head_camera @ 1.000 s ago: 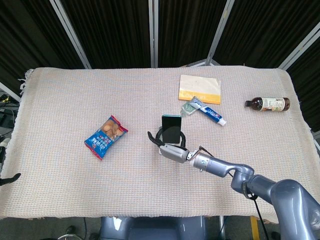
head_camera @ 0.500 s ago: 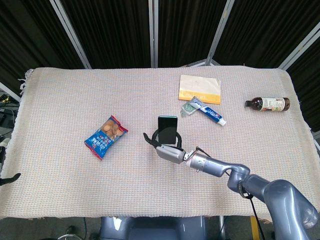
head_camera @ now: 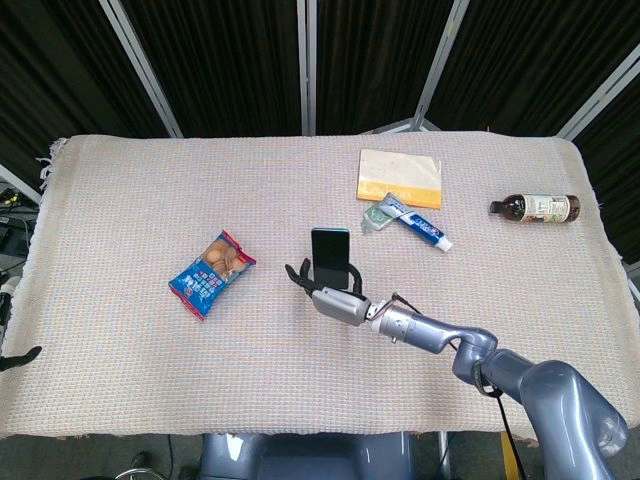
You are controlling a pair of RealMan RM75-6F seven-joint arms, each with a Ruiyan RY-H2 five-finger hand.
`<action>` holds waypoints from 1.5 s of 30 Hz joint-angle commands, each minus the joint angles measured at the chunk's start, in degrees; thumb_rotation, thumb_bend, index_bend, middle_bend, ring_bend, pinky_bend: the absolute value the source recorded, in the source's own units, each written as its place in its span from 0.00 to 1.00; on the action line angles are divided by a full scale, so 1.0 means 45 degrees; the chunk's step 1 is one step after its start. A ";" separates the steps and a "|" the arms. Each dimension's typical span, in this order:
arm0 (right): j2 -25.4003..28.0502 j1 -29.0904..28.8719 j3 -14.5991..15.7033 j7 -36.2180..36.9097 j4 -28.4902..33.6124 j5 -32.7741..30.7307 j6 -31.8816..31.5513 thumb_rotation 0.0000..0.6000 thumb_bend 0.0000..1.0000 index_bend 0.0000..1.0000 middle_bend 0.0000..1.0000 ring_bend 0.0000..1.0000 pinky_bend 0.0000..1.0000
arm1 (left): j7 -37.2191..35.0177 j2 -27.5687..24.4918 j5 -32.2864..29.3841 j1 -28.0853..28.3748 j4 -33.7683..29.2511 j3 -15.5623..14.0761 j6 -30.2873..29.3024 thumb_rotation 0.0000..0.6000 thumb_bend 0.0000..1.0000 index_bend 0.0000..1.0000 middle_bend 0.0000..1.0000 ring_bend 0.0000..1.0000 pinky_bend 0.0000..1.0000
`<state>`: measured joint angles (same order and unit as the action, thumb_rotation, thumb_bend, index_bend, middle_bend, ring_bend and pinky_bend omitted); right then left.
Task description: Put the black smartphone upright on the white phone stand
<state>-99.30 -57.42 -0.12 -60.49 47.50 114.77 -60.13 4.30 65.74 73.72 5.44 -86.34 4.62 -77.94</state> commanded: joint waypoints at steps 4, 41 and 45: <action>0.0077 0.0077 0.0025 -0.0064 0.0162 -0.0131 -0.0009 1.00 0.15 0.25 0.22 0.23 0.07 | -0.0019 -0.0013 0.0024 -0.0008 -0.0021 -0.0005 -0.0020 1.00 0.00 0.00 0.00 0.00 0.00; 0.5840 0.7278 0.0312 0.6037 0.9476 -0.4723 -0.7069 1.00 0.00 0.03 0.00 0.01 0.00 | -0.0319 -0.0418 0.2471 -0.0349 -0.1133 -0.0637 -0.1551 1.00 0.00 0.00 0.00 0.00 0.00; 0.6239 0.8244 0.0615 0.7555 1.0725 -0.5482 -0.7468 1.00 0.00 0.00 0.00 0.00 0.00 | 0.0128 -0.0246 0.2795 -0.0465 -0.0999 -0.0584 -0.2128 1.00 0.00 0.00 0.00 0.00 0.00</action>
<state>-73.44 -23.84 1.29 -31.20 91.50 93.26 -92.43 3.74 64.15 85.61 3.65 -91.22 1.84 -86.24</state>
